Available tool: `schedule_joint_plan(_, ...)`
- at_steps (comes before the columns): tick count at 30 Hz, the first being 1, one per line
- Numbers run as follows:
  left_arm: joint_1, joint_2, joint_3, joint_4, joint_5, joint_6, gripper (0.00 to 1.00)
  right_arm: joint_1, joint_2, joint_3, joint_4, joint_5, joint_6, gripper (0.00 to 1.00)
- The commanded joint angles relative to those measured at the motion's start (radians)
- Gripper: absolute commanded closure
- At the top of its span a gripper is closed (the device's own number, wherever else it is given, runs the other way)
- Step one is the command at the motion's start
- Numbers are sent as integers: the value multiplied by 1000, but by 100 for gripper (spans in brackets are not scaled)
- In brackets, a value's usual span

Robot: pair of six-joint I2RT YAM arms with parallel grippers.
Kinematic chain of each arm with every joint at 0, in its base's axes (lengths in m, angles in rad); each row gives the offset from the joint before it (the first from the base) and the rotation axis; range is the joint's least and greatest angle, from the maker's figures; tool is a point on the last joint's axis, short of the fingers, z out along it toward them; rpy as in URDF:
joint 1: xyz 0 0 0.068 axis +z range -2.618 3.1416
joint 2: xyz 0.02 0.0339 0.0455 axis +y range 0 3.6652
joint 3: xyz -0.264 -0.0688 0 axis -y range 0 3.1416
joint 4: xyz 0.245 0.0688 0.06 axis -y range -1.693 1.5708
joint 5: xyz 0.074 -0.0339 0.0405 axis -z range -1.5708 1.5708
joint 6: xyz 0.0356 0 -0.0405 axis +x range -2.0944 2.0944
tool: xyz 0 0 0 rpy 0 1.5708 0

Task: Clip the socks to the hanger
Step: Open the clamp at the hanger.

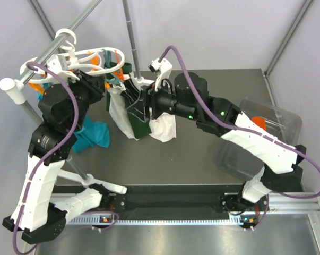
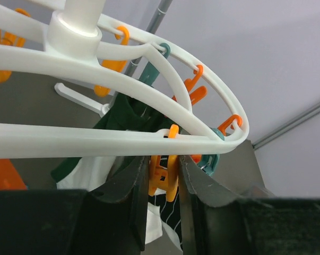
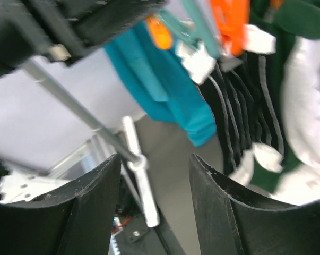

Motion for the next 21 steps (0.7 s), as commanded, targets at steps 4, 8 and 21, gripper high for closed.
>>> schedule_joint_plan(4,2,-24,16,-47,76,-78,100,-49,-201,-131,-122,486,-25,49)
schedule_joint_plan(8,2,-33,8,-48,99,-72,100,-278,-392,-414,-162,480,60,51)
schedule_joint_plan(21,2,-75,-47,-4,180,-73,100,-1224,-424,-953,-24,70,92,57)
